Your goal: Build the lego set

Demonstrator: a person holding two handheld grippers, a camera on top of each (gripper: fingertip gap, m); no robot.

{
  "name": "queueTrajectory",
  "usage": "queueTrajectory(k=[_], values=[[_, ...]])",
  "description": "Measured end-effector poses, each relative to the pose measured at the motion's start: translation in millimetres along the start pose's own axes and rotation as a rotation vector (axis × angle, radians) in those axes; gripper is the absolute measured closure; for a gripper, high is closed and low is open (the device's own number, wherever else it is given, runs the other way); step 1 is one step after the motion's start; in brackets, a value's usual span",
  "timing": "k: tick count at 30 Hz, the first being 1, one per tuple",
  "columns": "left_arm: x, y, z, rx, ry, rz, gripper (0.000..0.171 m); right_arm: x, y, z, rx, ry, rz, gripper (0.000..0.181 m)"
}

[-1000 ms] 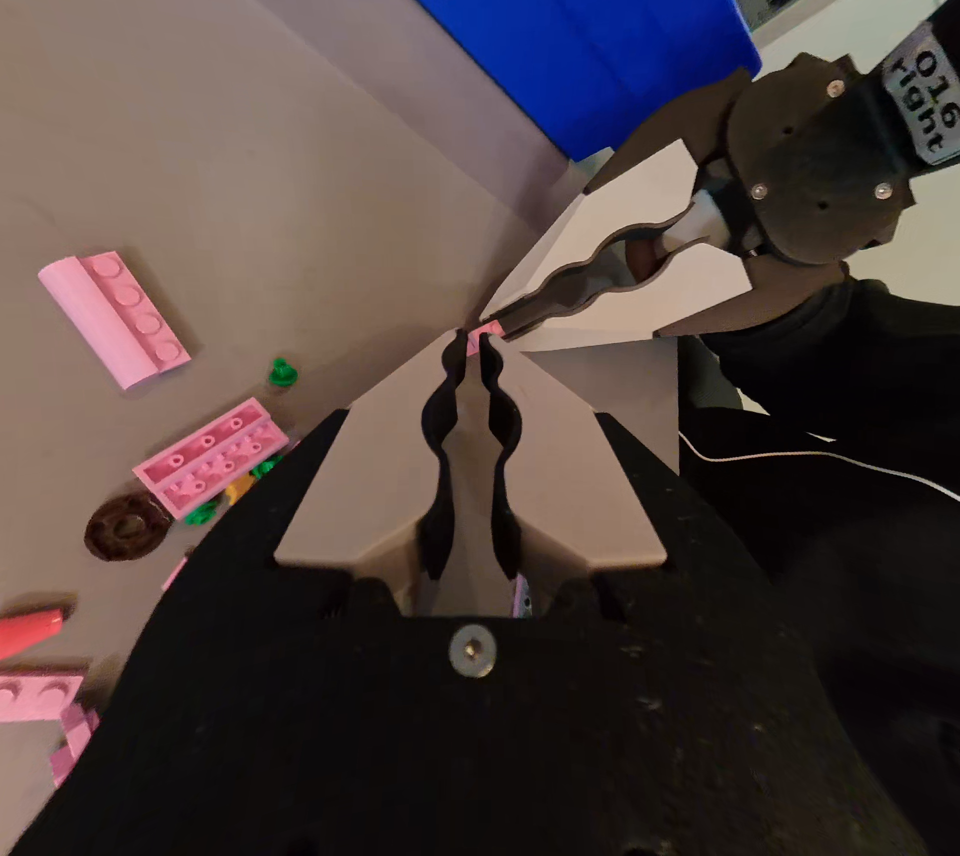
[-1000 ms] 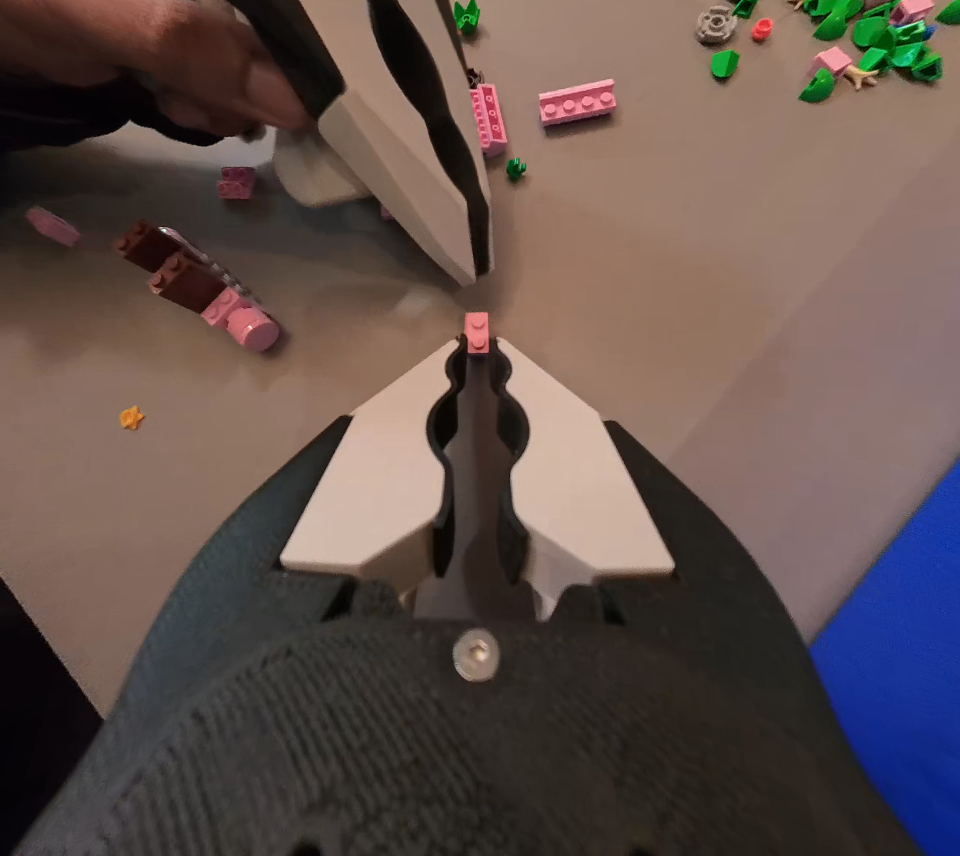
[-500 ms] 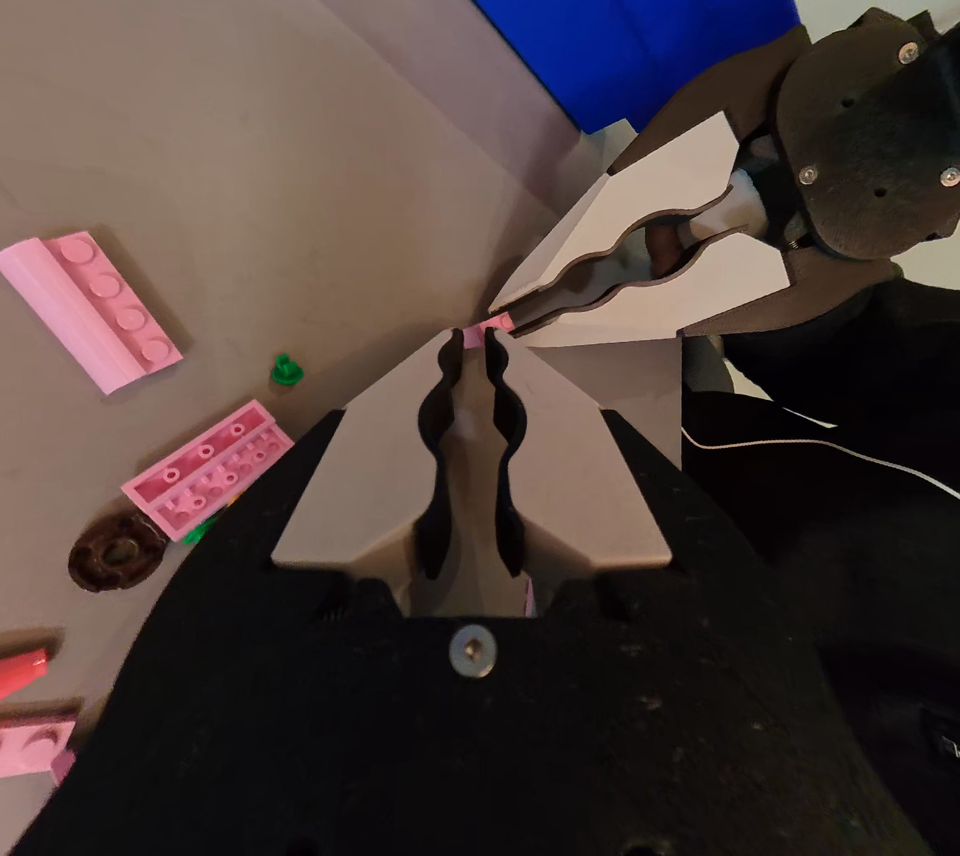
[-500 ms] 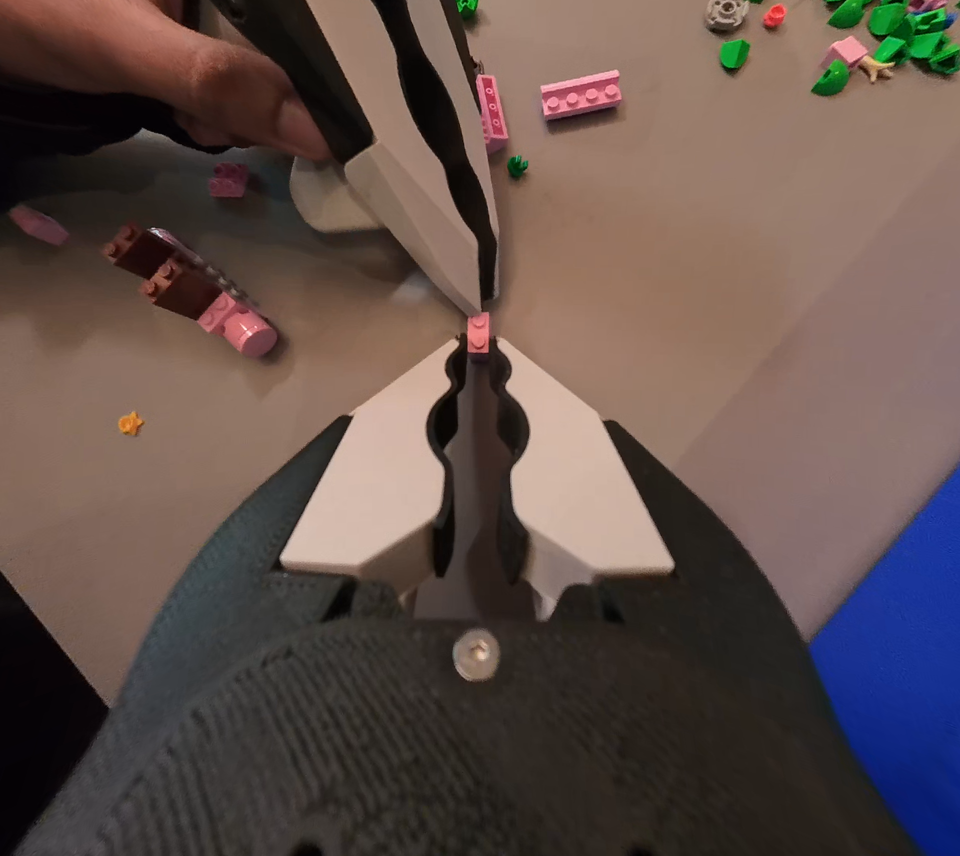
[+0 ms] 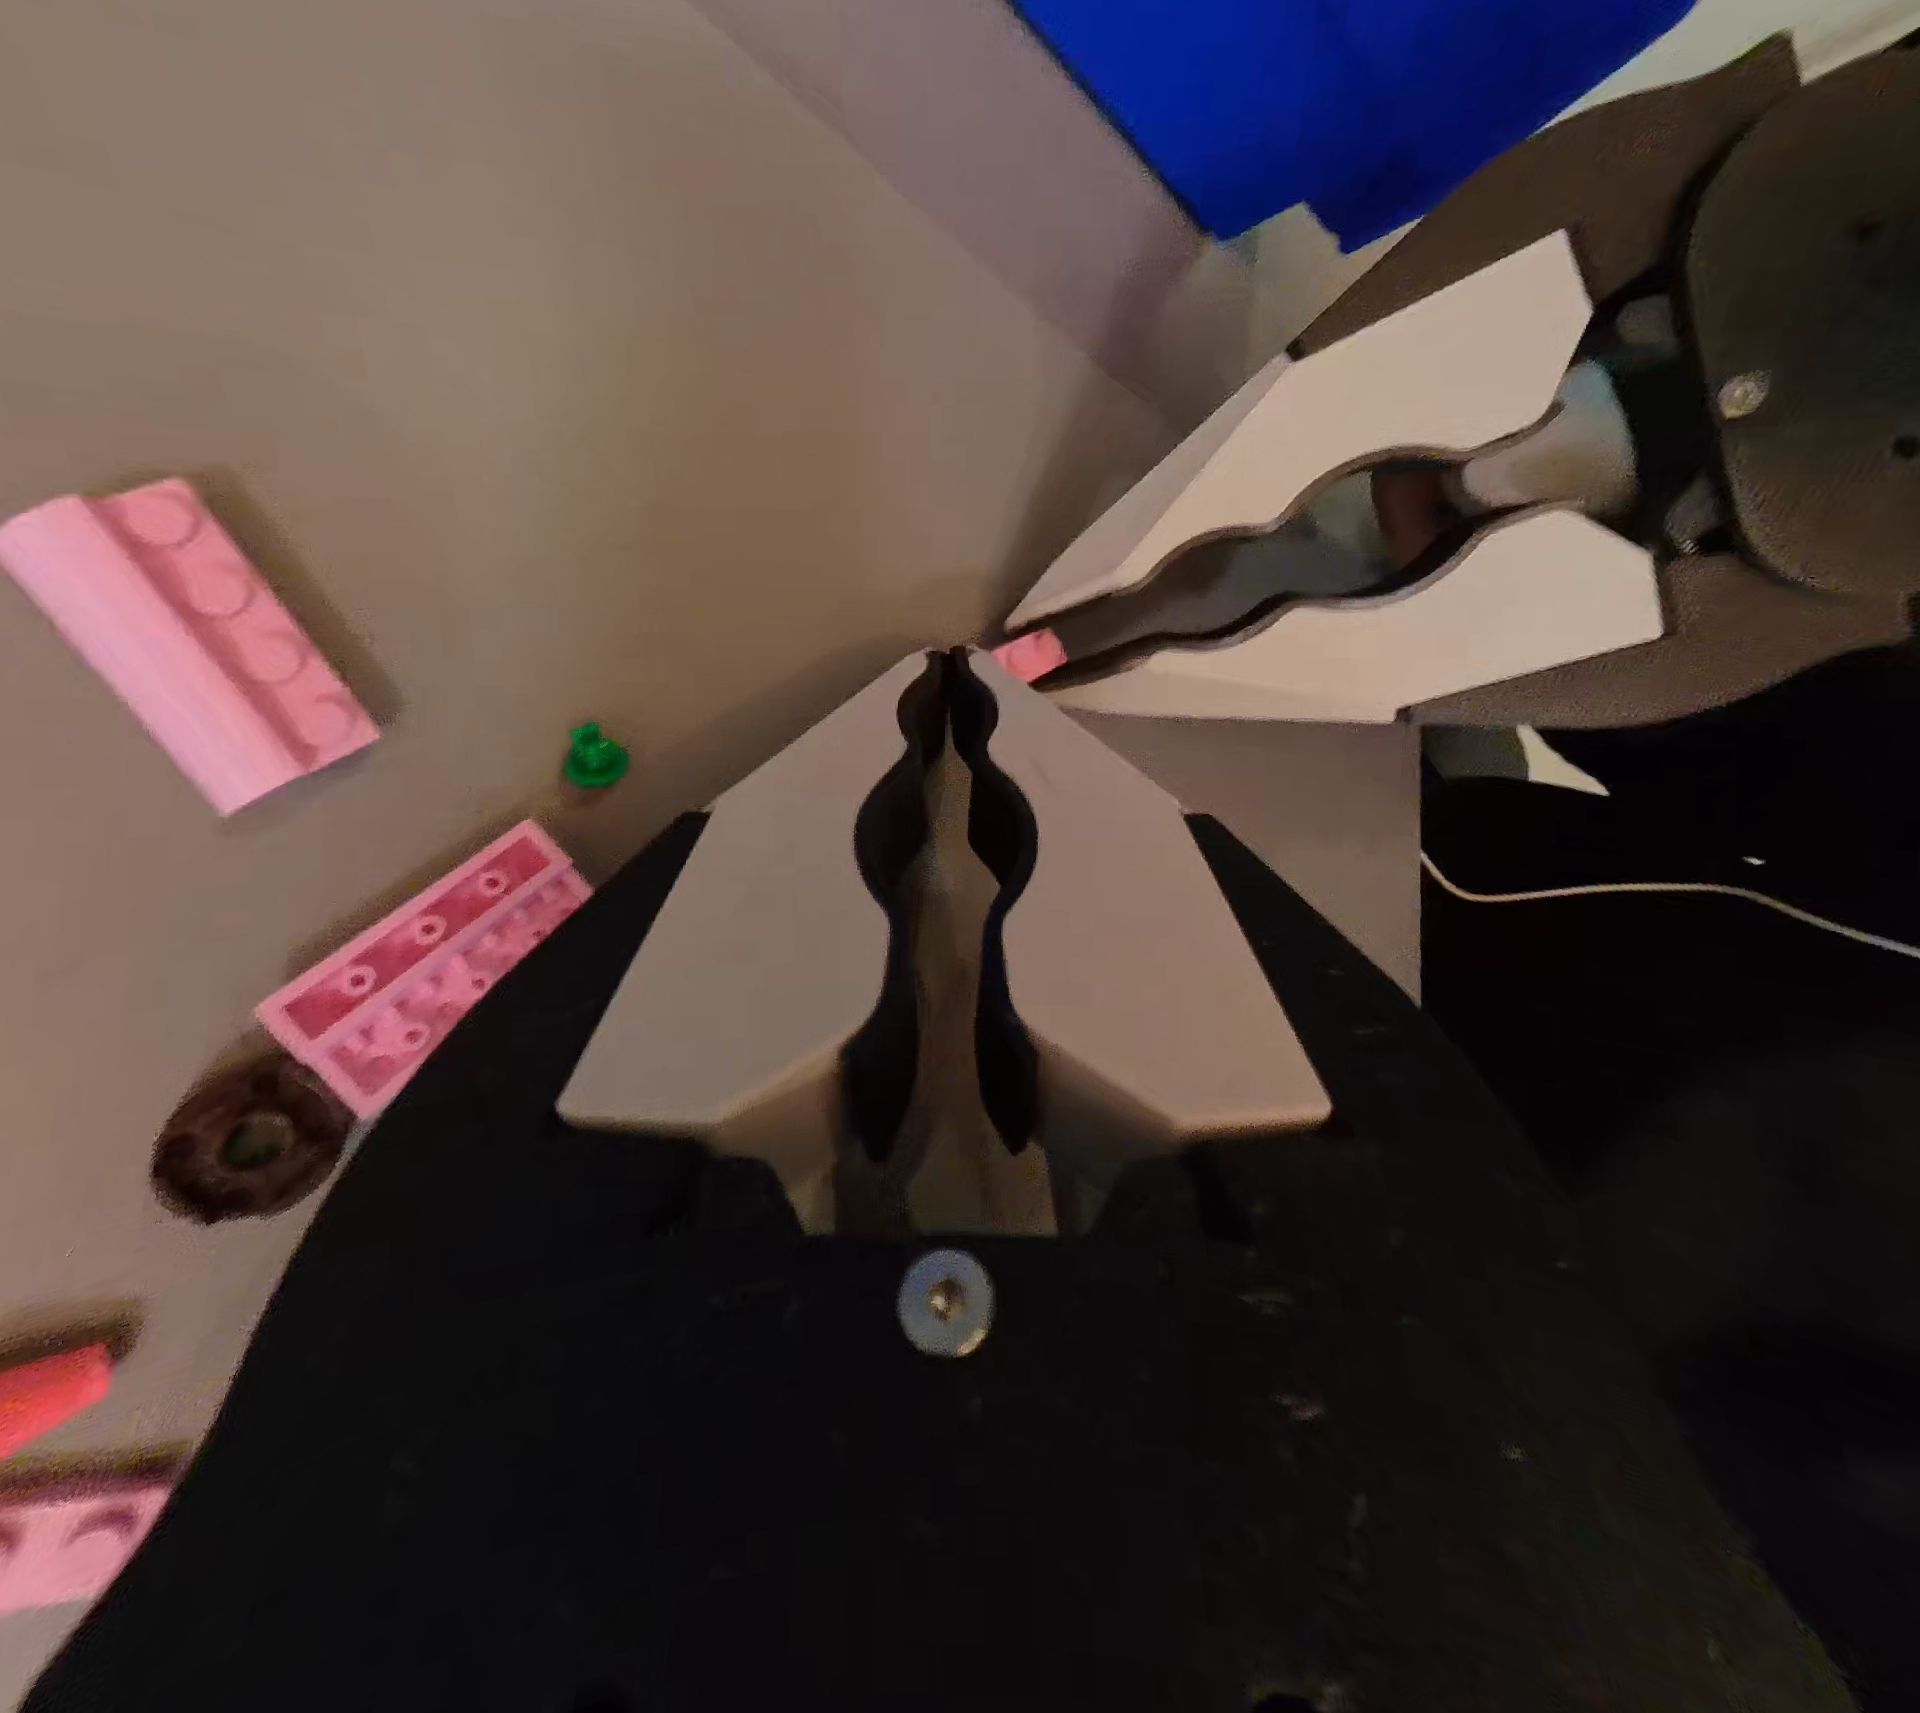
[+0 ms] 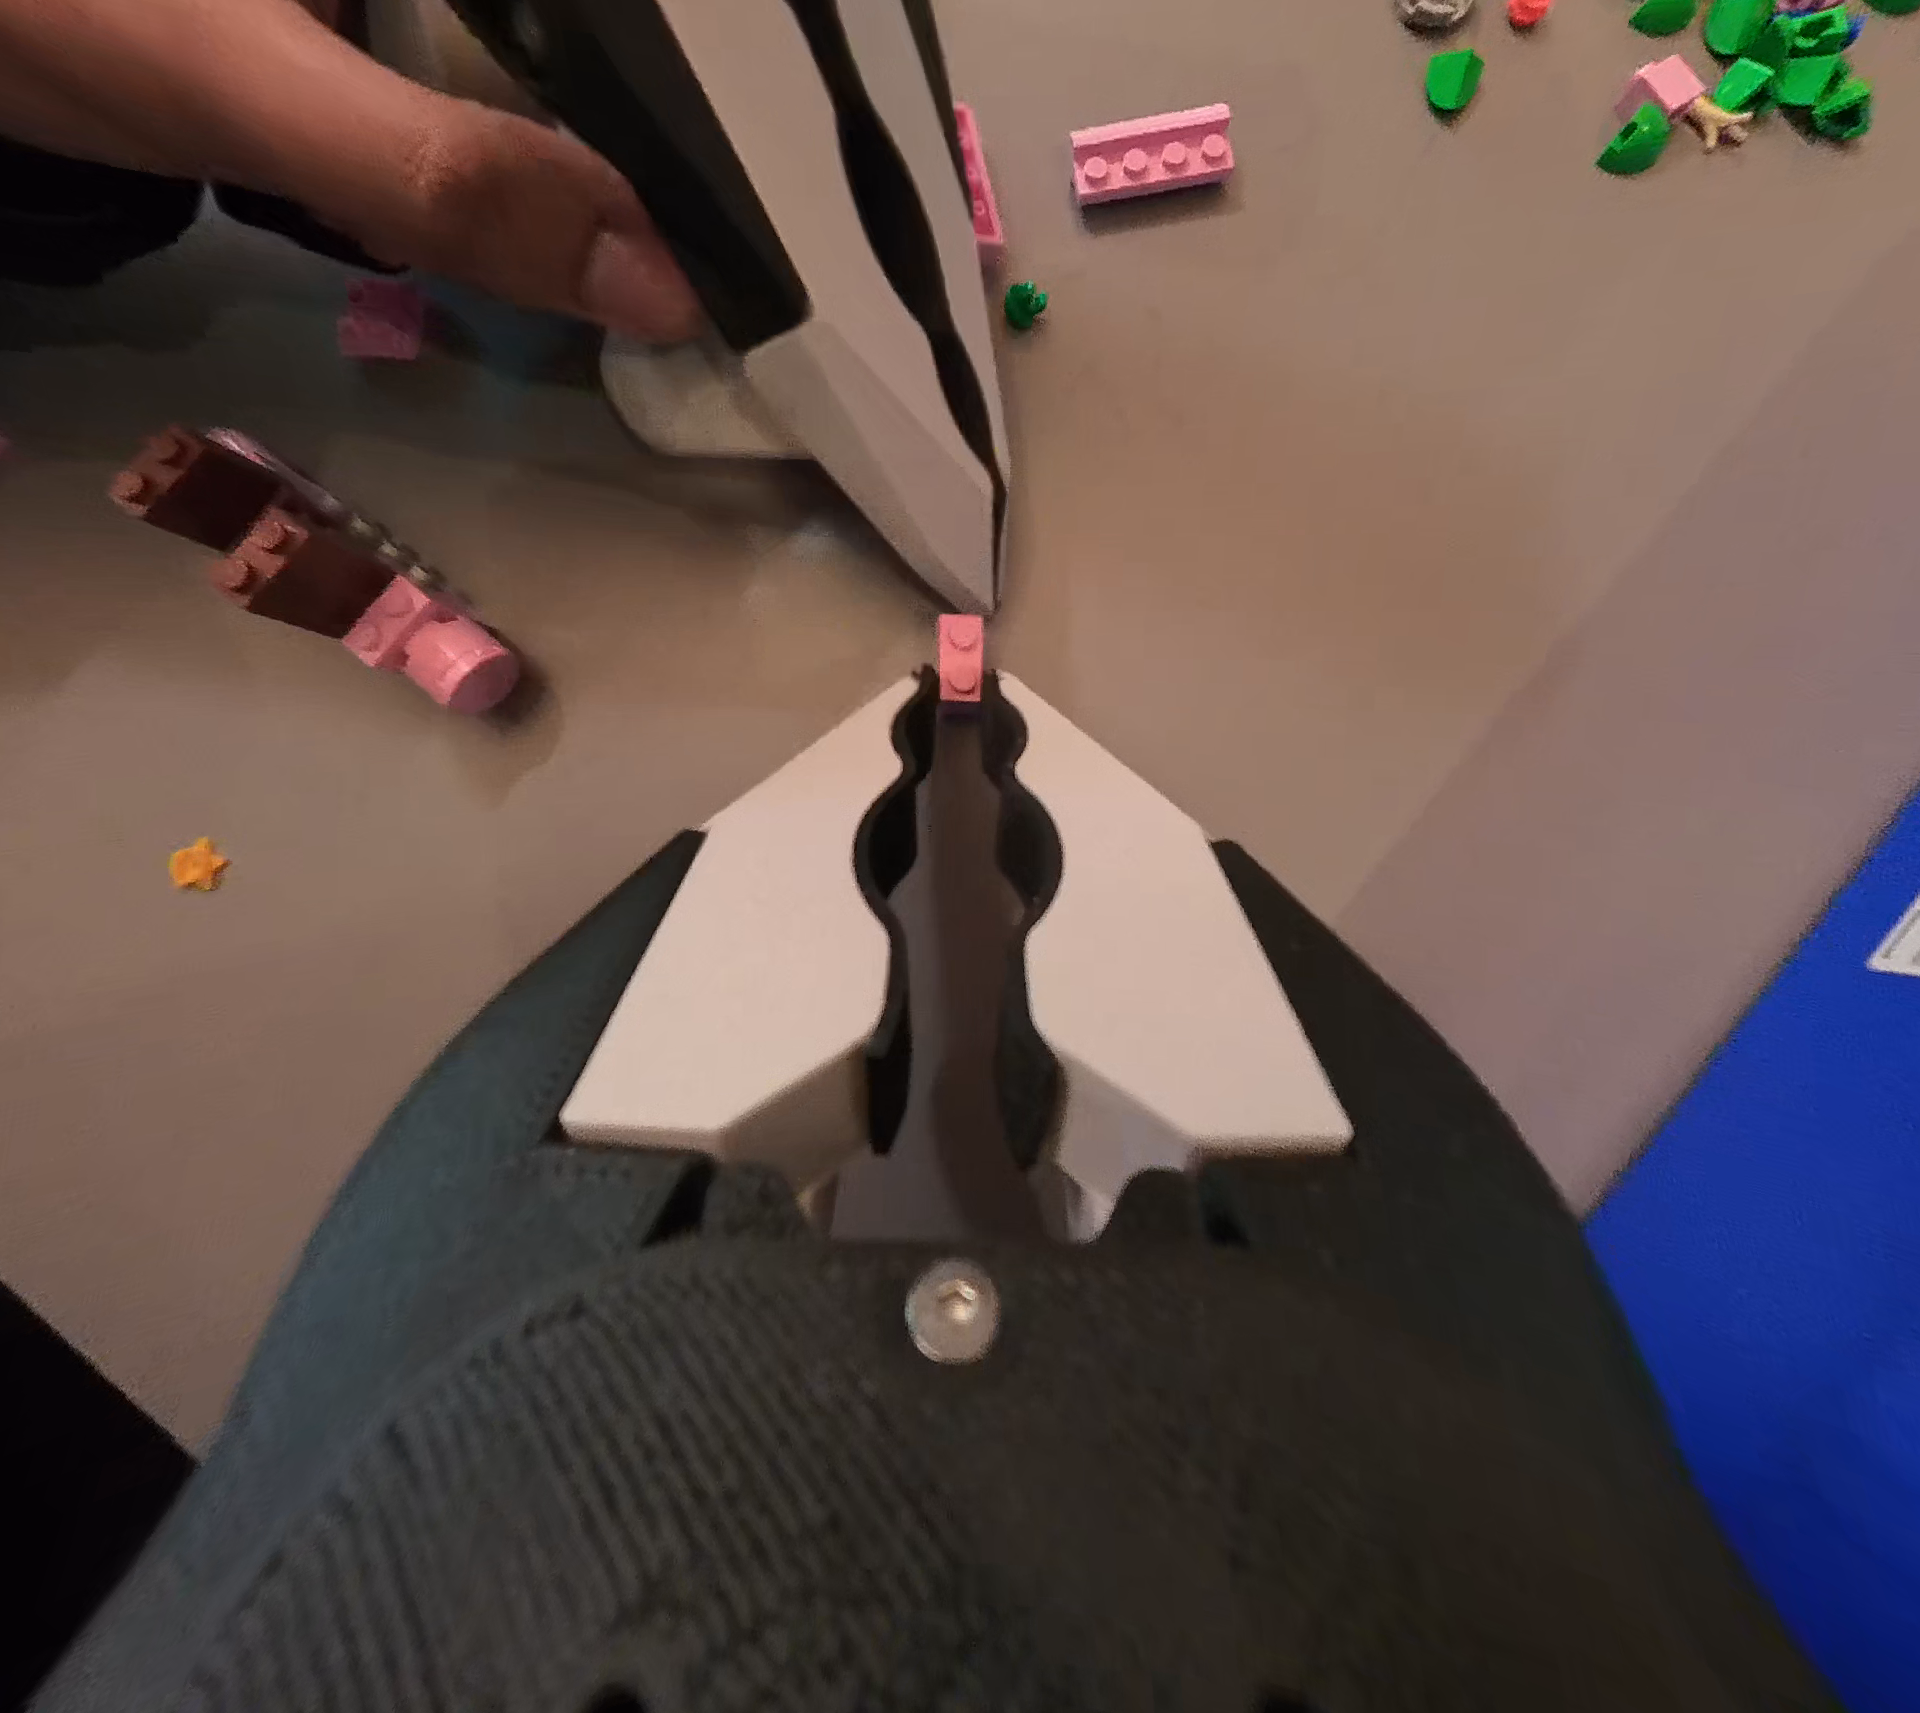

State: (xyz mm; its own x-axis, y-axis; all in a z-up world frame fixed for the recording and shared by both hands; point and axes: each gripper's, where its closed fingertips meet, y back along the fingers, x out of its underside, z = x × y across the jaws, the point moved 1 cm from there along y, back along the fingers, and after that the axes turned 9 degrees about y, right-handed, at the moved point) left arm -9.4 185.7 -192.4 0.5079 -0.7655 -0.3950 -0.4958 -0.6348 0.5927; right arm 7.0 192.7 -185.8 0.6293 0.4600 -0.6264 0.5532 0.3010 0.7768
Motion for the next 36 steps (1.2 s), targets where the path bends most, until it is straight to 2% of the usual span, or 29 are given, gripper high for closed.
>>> queueTrajectory(k=[6,10,12,15,16,18,20,23,30,36], values=[[-0.8,1.6,0.1,0.001,0.013,-0.010,0.171,-0.1,-1.6,0.0,0.044,0.057,0.011,0.174],[-16.9,22.0,-13.0,0.060,0.015,-0.106,0.171,0.0,-1.9,0.0,0.032,0.058,0.006,0.174],[-17.8,26.7,-15.1,0.064,0.018,-0.106,0.170,0.0,-2.0,0.0,0.033,0.071,0.006,0.174],[-6.7,17.1,-13.3,0.091,0.088,-0.022,0.143,0.1,-2.4,-0.2,0.042,0.099,0.009,0.173],[-4.8,14.1,-12.4,0.102,0.106,-0.012,0.141,0.1,-2.5,-0.2,0.045,0.110,0.008,0.173],[-4.0,10.5,-4.4,0.061,0.110,-0.015,0.149,0.2,-2.7,-0.2,0.050,0.122,0.007,0.173],[1.9,7.1,2.8,0.004,0.082,0.020,0.171,0.4,-2.8,-0.1,0.048,0.122,0.004,0.173],[5.1,3.8,-2.2,0.032,0.075,0.037,0.171,0.9,-3.5,-0.1,0.035,0.111,-0.001,0.173],[-3.1,8.7,-4.9,0.084,0.104,-0.015,0.150,1.5,-4.7,0.5,0.028,0.116,-0.003,0.174],[-1.2,6.7,-4.9,0.069,0.099,0.000,0.155,1.4,-5.0,0.3,0.029,0.117,-0.009,0.174]])
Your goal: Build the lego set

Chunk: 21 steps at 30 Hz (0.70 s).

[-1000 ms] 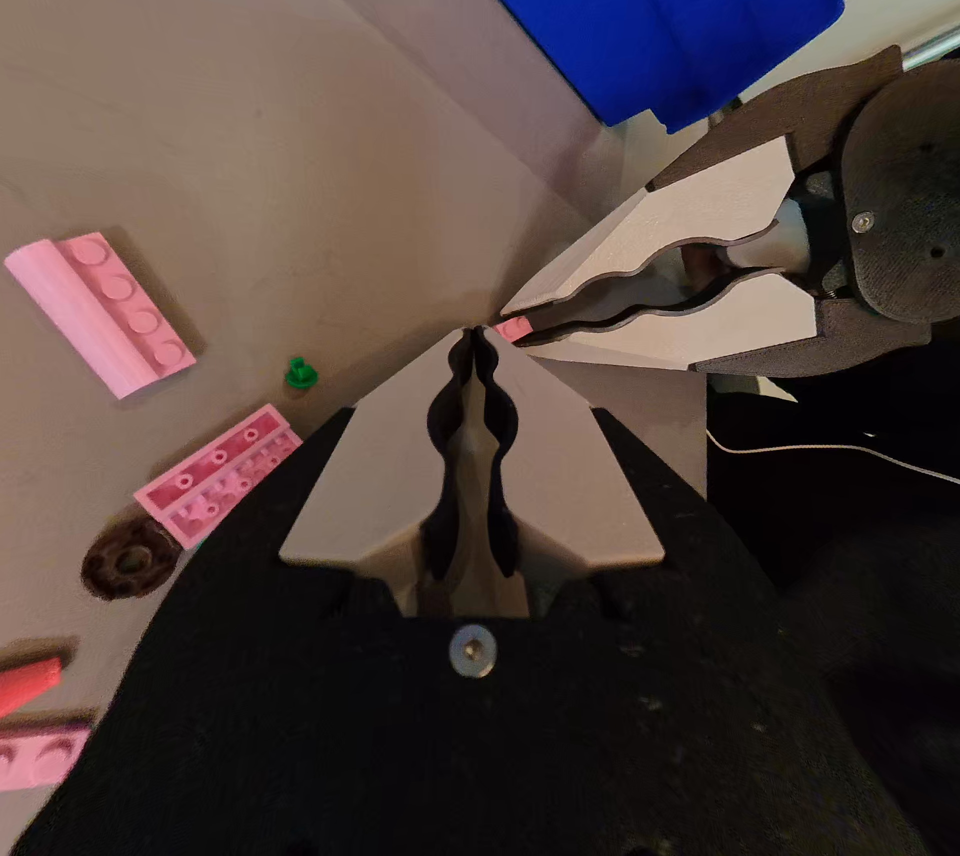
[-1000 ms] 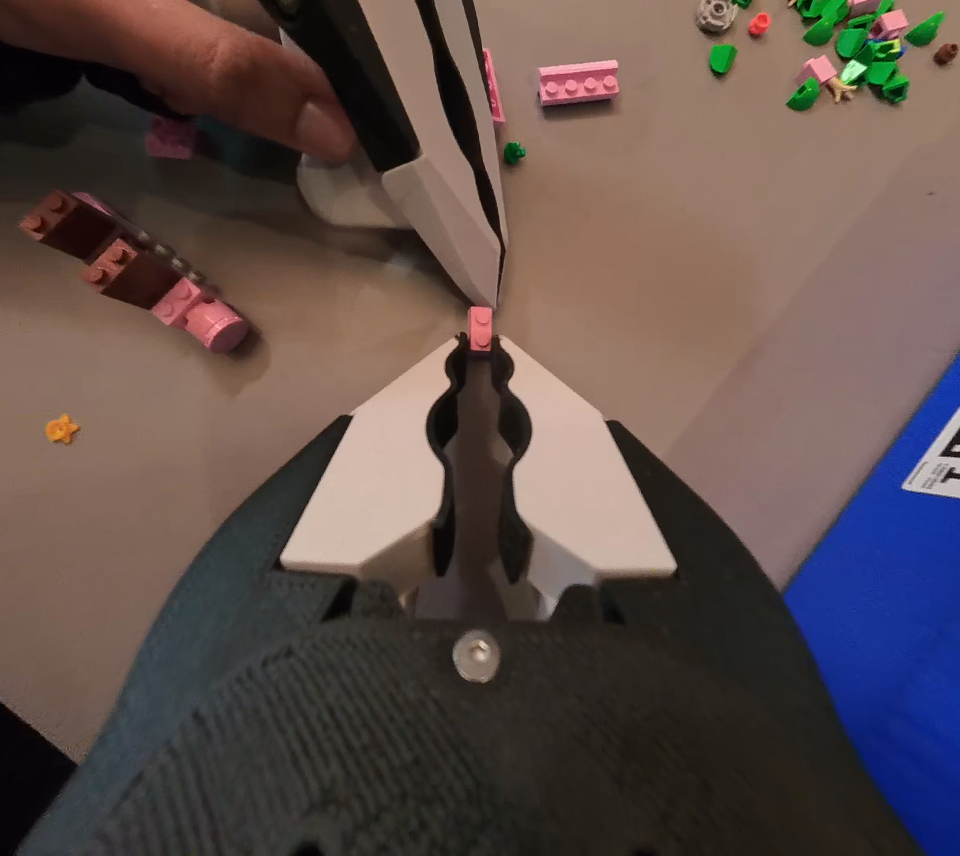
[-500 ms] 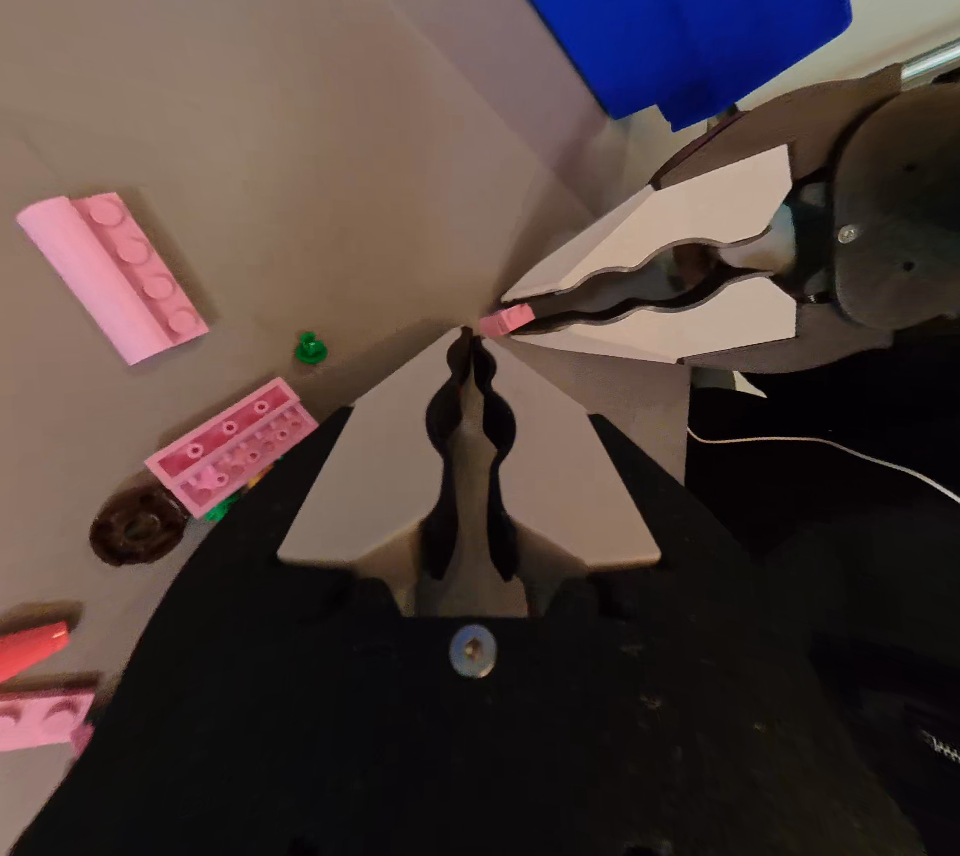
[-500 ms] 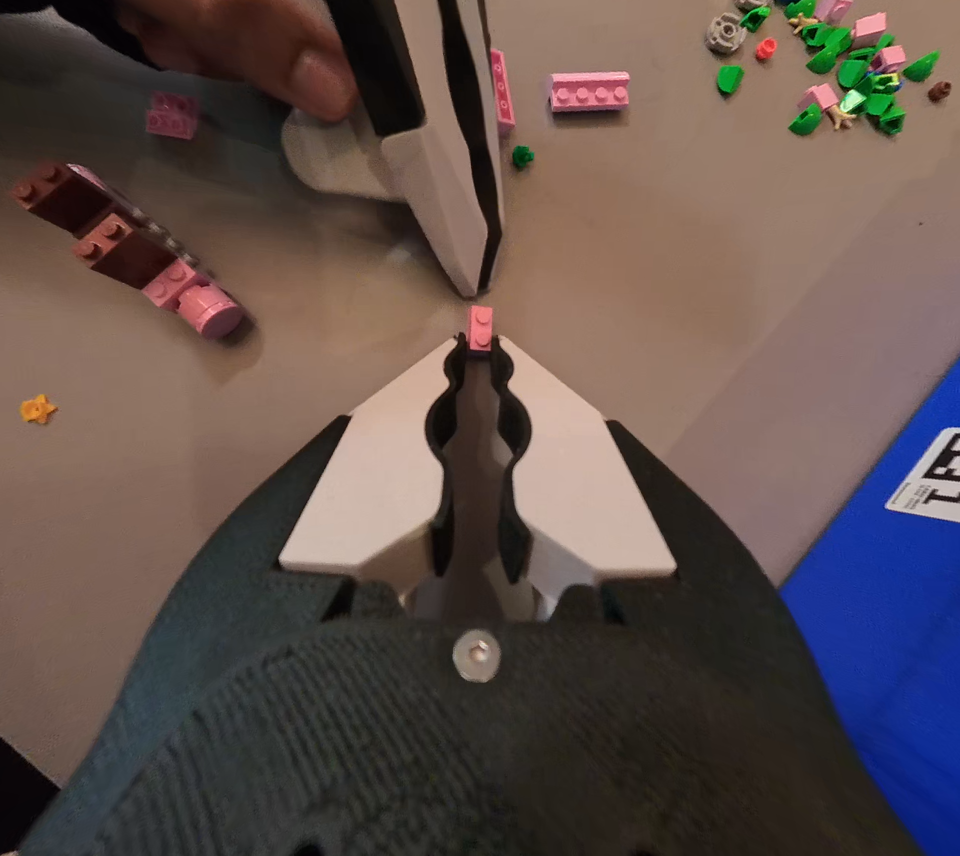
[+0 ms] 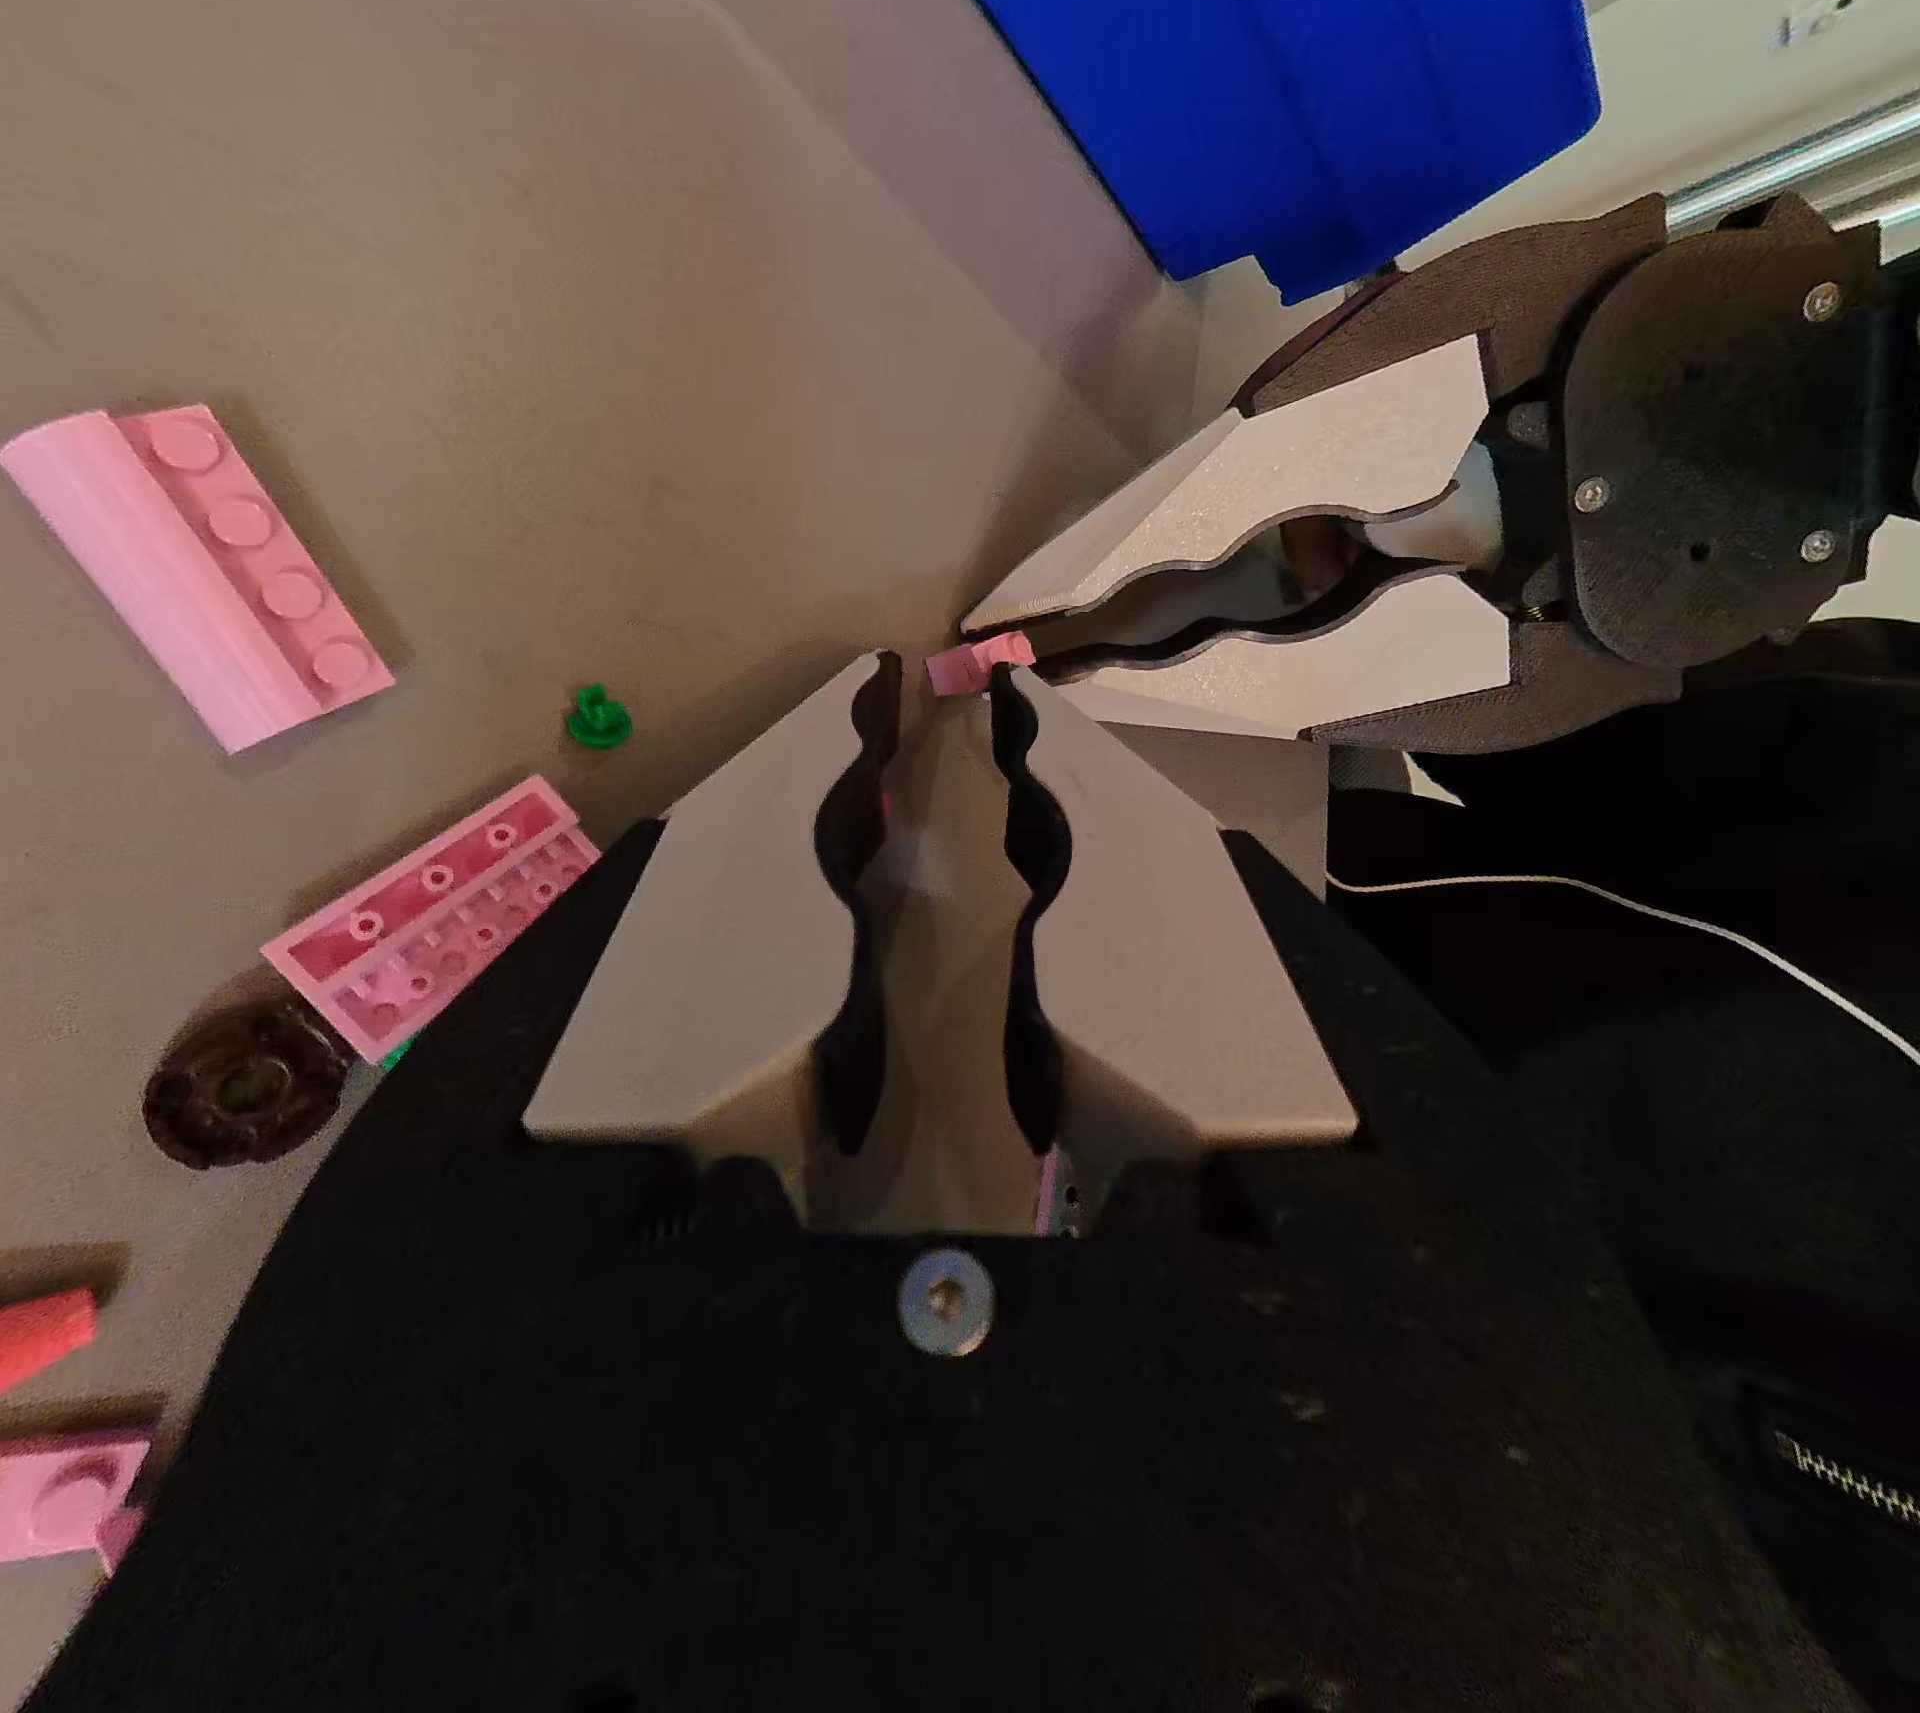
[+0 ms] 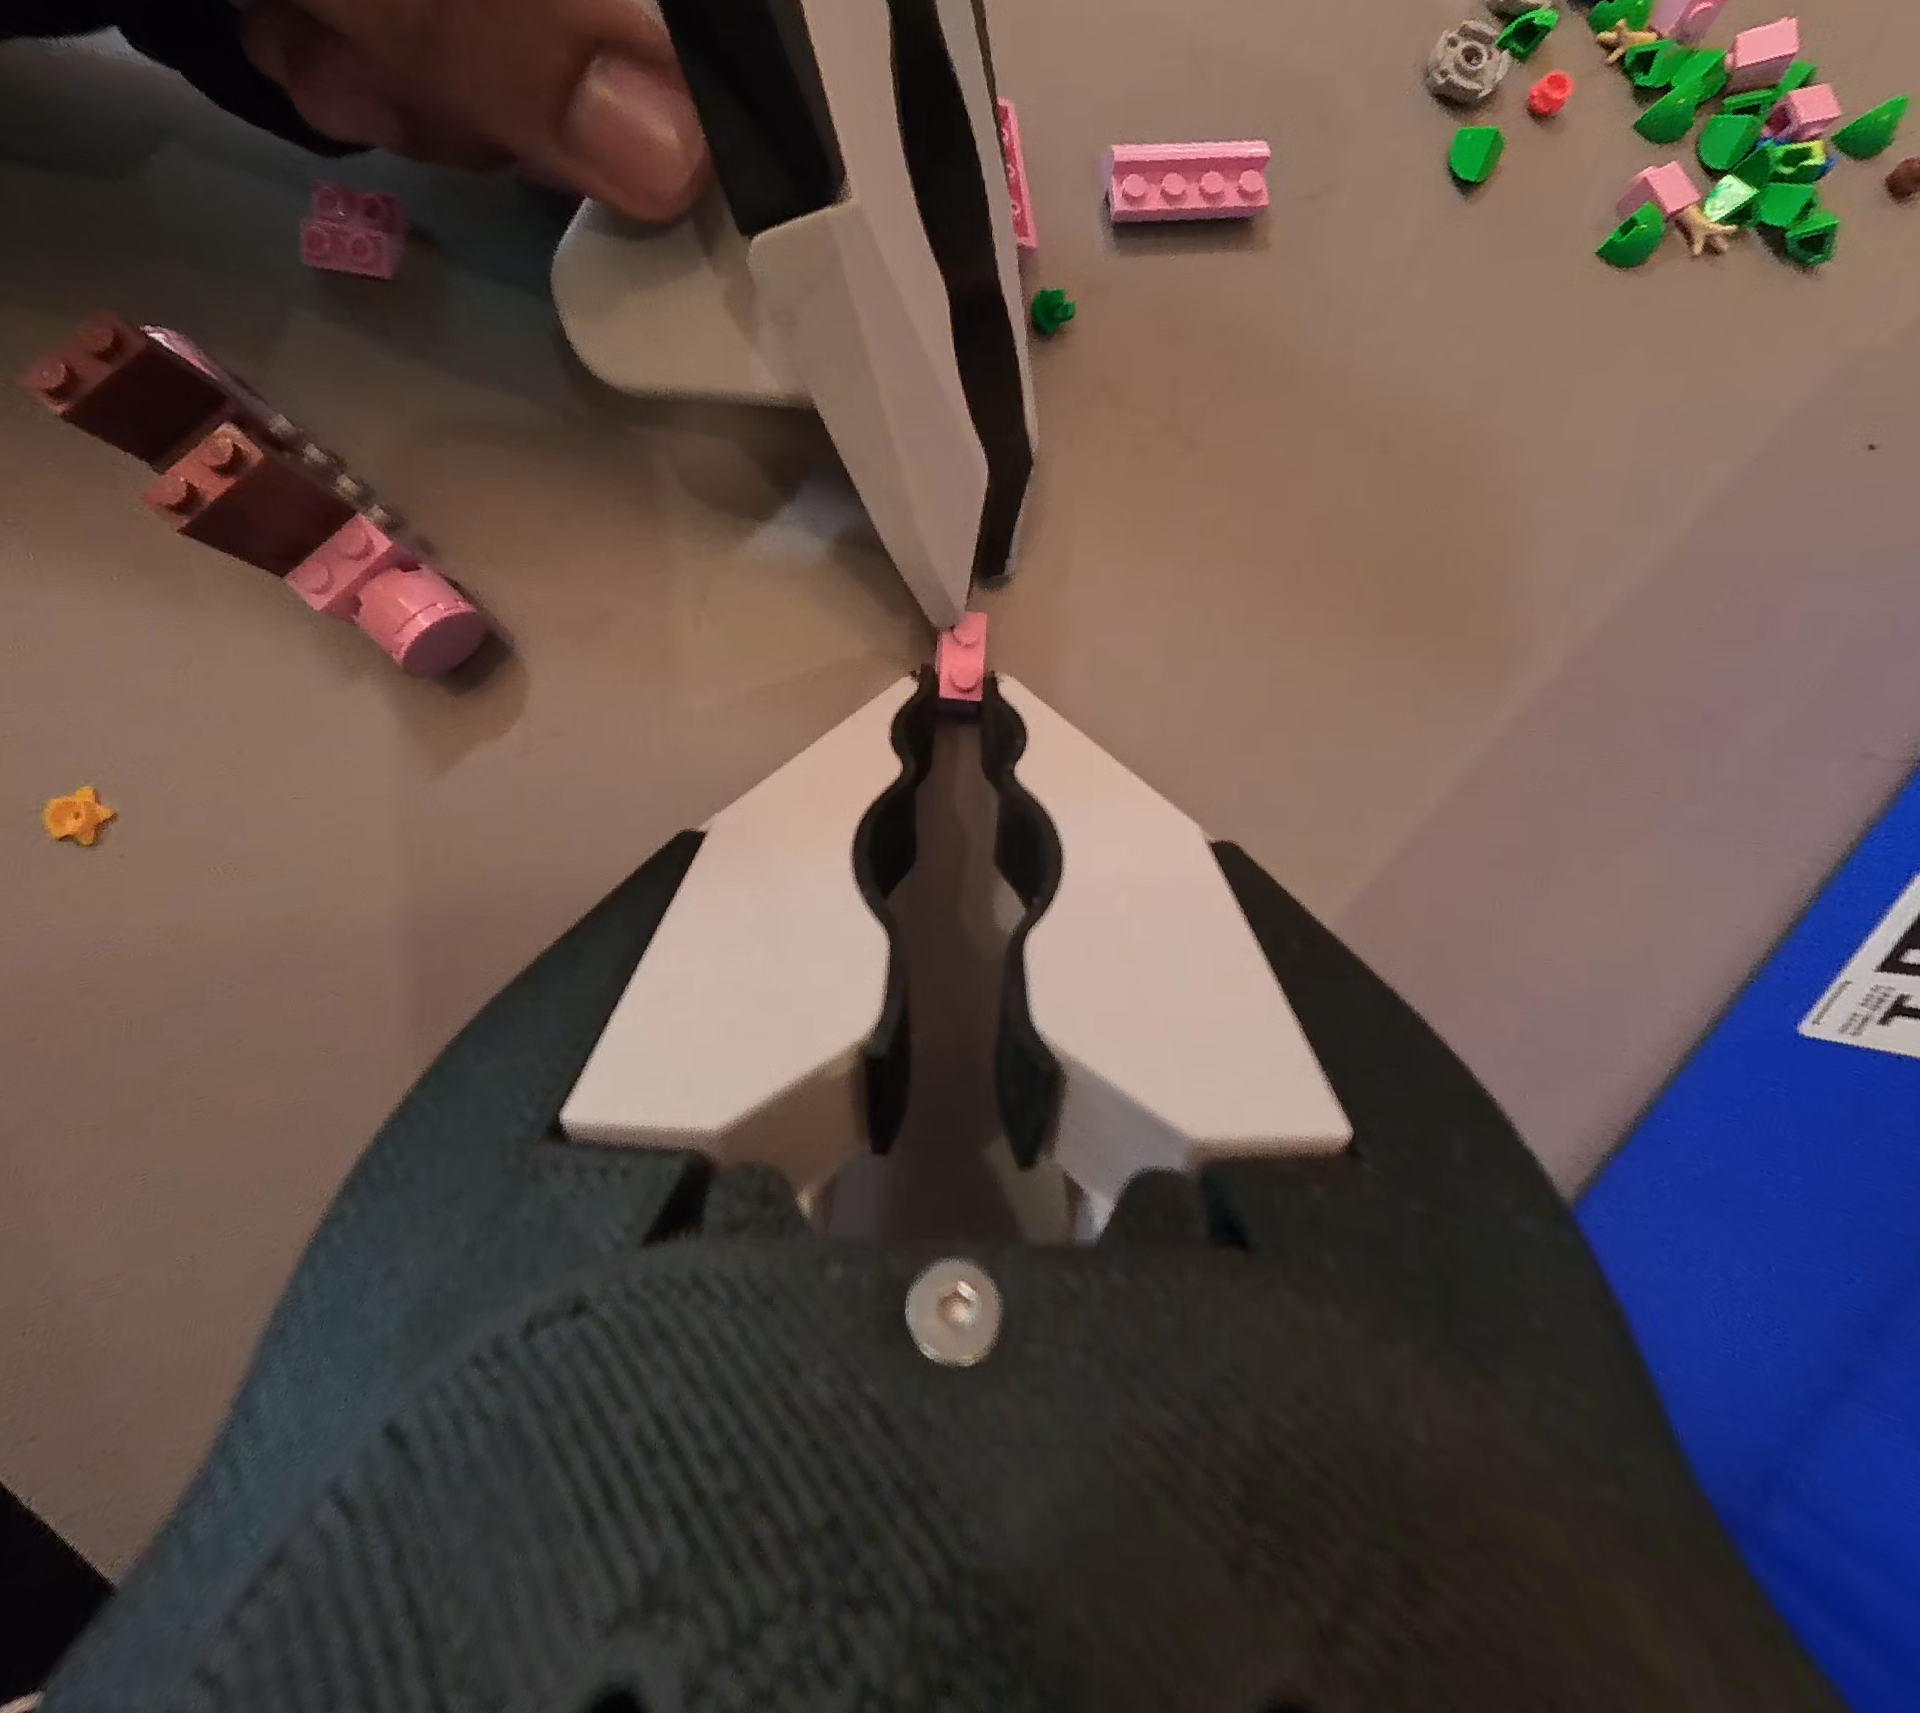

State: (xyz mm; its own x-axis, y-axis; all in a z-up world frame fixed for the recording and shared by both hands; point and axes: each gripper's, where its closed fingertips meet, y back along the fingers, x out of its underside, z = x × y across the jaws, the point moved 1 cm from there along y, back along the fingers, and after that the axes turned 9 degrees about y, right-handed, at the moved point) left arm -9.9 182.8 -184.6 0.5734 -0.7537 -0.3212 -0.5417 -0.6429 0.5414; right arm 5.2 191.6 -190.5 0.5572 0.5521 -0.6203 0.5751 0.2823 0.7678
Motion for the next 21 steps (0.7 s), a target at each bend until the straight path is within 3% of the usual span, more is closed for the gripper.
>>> queueTrajectory(k=[2,4,16,21], values=[[2.0,-0.3,-0.6,-0.003,-0.008,0.014,0.156,-0.1,-0.1,0.0,0.002,0.004,0.002,0.174],[5.6,-0.9,-6.7,0.041,0.000,0.040,0.168,-0.1,-0.2,0.0,0.006,0.012,0.006,0.174],[9.9,-1.6,-5.5,0.030,0.032,0.071,0.169,-0.3,-0.4,-0.2,0.023,0.037,0.008,0.174],[2.4,1.0,-7.0,-0.065,-0.061,0.022,0.170,-0.8,-0.9,-1.0,0.033,0.024,-0.024,0.175]])
